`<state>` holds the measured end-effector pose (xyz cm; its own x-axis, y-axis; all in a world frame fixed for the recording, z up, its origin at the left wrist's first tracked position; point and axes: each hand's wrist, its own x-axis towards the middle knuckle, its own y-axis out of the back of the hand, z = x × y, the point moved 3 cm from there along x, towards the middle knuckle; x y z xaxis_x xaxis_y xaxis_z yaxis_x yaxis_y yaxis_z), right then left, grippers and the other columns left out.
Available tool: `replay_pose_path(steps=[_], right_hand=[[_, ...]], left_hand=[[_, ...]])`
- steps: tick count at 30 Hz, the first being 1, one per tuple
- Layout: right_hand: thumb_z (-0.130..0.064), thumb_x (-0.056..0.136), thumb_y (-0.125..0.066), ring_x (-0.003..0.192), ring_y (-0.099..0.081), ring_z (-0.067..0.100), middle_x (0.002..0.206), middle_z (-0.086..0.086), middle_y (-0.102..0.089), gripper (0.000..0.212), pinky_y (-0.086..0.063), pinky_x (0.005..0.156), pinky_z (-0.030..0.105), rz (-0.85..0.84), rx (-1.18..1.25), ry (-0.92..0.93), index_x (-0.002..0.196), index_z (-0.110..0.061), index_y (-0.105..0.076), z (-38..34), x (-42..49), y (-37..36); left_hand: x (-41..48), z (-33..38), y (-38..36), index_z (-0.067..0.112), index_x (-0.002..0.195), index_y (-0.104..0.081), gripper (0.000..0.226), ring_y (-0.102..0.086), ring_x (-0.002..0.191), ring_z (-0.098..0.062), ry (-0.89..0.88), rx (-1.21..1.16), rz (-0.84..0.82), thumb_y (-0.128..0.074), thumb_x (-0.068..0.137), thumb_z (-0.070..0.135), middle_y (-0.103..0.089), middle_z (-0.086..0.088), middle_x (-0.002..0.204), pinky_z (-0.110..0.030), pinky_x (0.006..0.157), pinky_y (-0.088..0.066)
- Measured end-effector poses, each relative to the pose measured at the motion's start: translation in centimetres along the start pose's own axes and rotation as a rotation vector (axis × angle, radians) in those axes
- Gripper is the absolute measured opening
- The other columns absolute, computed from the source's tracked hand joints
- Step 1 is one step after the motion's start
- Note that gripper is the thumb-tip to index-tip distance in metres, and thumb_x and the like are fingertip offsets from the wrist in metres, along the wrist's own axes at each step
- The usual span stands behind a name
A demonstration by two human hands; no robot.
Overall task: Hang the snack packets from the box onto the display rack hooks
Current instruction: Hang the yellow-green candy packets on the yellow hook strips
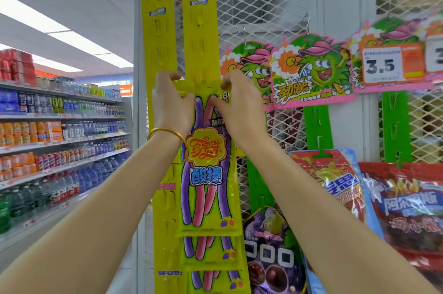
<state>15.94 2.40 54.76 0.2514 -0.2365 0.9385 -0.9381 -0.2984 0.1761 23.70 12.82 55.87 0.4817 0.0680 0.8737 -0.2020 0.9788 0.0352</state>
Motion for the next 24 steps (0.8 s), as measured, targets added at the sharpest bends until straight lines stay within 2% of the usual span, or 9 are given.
replay_pose_path(steps=[2,4,7,9,12,15,20,22,24], right_hand=[[-0.021,0.084,-0.068,0.084,-0.047,0.022,0.104,0.007,-0.05,0.028,-0.037,0.069,0.034,0.001,-0.001,-0.025,0.1,-0.009,-0.048,-0.1,-0.2,0.2],[-0.022,0.083,-0.069,0.084,-0.048,0.023,0.107,0.006,-0.046,0.03,-0.04,0.07,0.034,0.029,-0.025,-0.043,0.099,-0.009,-0.049,-0.2,-0.7,0.8],[-0.024,0.083,-0.069,0.08,-0.052,0.02,0.104,0.0,-0.044,0.027,-0.042,0.067,0.032,0.077,-0.027,-0.064,0.097,-0.012,-0.049,-0.3,-3.3,2.2],[-0.024,0.086,-0.065,0.071,-0.05,0.012,0.098,-0.005,-0.043,0.02,-0.04,0.064,0.027,0.025,0.042,-0.059,0.094,-0.016,-0.05,-0.6,-7.2,2.8],[-0.019,0.086,-0.064,0.067,-0.045,0.003,0.089,-0.009,-0.05,0.015,-0.041,0.064,0.022,-0.206,0.157,-0.078,0.091,-0.023,-0.051,-0.1,-16.2,2.6],[-0.016,0.086,-0.064,0.067,-0.049,-0.003,0.081,-0.014,-0.054,0.014,-0.039,0.062,0.013,-0.513,0.24,-0.226,0.091,-0.025,-0.054,1.6,-26.6,1.5],[-0.007,0.085,-0.062,0.051,-0.051,0.002,0.076,-0.001,-0.058,0.008,-0.037,0.047,0.01,-0.976,0.178,-0.624,0.089,-0.014,-0.06,7.2,-45.0,-0.9],[-0.006,0.086,-0.061,0.053,-0.051,0.004,0.076,0.0,-0.056,0.004,-0.035,0.047,0.01,-1.152,0.152,-0.767,0.091,-0.007,-0.062,9.4,-52.5,-1.7],[-0.006,0.087,-0.06,0.054,-0.053,0.008,0.072,0.0,-0.056,0.003,-0.04,0.047,0.011,-1.267,0.155,-0.955,0.084,-0.007,-0.06,11.5,-59.5,-2.7]], left_hand=[[-0.5,-0.1,0.2,0.011,0.126,-0.041,0.047,-0.051,0.095,-0.021,0.017,-0.027,-0.012,-0.062,0.083,0.007,-0.049,-0.008,0.116,-0.023,0.076,-0.04],[-1.3,0.0,0.8,0.011,0.129,-0.039,0.052,-0.054,0.103,-0.023,0.032,-0.039,-0.014,-0.064,0.083,0.009,-0.05,-0.012,0.122,-0.031,0.088,-0.045],[-4.5,0.2,2.3,0.012,0.128,-0.042,0.049,-0.05,0.11,-0.018,-0.001,-0.004,0.026,-0.064,0.084,0.012,-0.042,-0.008,0.126,-0.03,0.094,-0.045],[-8.4,-0.4,3.6,0.018,0.123,-0.045,0.044,-0.047,0.103,-0.01,-0.028,-0.008,0.041,-0.064,0.084,0.013,-0.04,-0.001,0.121,-0.022,0.088,-0.045],[-16.8,-3.2,5.3,0.03,0.108,-0.044,0.04,-0.049,0.093,-0.005,0.009,-0.049,-0.07,-0.063,0.082,0.007,-0.041,0.009,0.11,-0.008,0.069,-0.043],[-26.8,-8.0,6.7,0.042,0.096,-0.042,0.047,-0.054,0.09,-0.003,0.175,-0.032,-0.267,-0.062,0.082,0.003,-0.044,0.02,0.102,-0.007,0.064,-0.043],[-41.3,-14.4,9.1,0.02,0.095,-0.05,0.028,-0.053,0.072,-0.005,0.65,0.027,-0.693,-0.055,0.085,-0.005,-0.053,-0.002,0.098,-0.009,0.055,-0.043],[-45.2,-16.0,10.0,0.016,0.094,-0.05,0.024,-0.05,0.067,-0.006,0.752,0.046,-0.812,-0.055,0.086,-0.006,-0.051,0.001,0.09,-0.011,0.05,-0.042],[-47.3,-17.8,10.3,0.016,0.091,-0.051,0.022,-0.049,0.065,-0.007,0.789,0.084,-0.88,-0.057,0.085,-0.004,-0.053,0.002,0.093,-0.016,0.054,-0.043]])
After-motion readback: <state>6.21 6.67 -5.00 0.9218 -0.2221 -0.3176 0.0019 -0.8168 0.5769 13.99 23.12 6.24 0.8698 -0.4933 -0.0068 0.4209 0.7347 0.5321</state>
